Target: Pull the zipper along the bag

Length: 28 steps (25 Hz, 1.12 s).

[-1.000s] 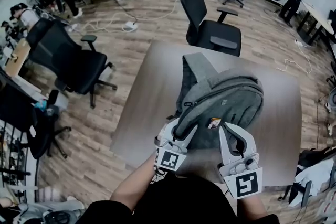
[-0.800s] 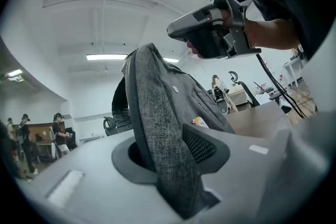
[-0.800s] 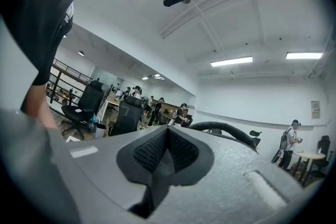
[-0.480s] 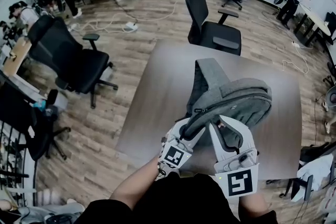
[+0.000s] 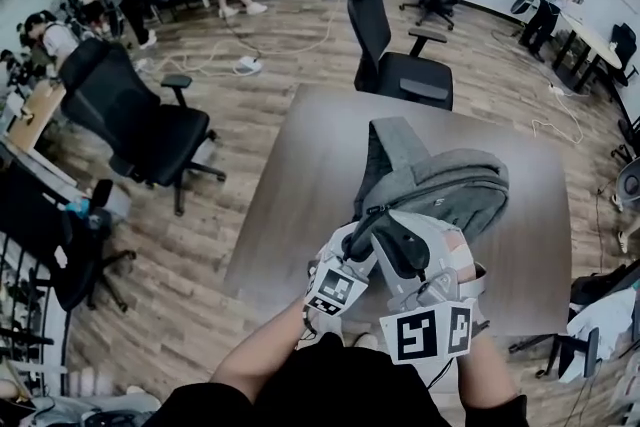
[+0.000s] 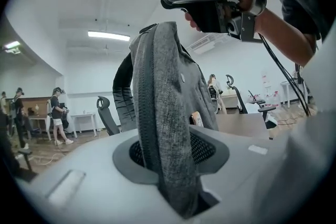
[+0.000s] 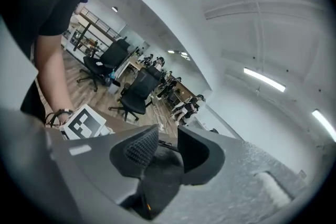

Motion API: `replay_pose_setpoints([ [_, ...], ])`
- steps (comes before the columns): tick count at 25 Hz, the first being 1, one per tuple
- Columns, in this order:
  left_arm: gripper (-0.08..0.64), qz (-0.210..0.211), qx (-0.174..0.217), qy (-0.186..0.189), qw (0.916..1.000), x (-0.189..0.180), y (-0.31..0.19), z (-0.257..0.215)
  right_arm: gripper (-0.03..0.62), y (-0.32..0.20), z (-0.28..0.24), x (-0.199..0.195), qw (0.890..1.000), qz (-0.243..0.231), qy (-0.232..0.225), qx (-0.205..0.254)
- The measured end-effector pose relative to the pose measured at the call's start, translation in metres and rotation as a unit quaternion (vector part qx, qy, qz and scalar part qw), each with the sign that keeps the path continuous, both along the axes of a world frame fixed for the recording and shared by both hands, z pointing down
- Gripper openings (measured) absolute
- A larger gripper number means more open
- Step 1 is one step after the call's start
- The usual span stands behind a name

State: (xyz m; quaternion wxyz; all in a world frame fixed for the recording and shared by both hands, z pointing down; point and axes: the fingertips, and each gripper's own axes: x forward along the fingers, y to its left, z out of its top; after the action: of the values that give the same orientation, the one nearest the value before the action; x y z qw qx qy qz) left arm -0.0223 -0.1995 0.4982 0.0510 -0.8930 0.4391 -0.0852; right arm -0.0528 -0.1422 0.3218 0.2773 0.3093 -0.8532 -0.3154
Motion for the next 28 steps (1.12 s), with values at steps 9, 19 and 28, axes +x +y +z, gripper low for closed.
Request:
replay_pose_setpoints([
  [9,0.161,-0.054,-0.029,-0.040,0.9973,0.002,0.005,0.005,0.157,0.006,0.027,-0.003,0.984,-0.025,0.176,0.020],
  [19,0.161,-0.040,-0.036,-0.054,0.9971,0.009,0.006,0.005,0.173,0.005,0.050,-0.004,0.940,-0.048,0.335,0.038],
  [28,0.154,-0.016,-0.028,-0.063,0.9975,0.012,0.008,0.008,0.176,-0.006,0.060,-0.006,0.899,-0.045,0.435,0.005],
])
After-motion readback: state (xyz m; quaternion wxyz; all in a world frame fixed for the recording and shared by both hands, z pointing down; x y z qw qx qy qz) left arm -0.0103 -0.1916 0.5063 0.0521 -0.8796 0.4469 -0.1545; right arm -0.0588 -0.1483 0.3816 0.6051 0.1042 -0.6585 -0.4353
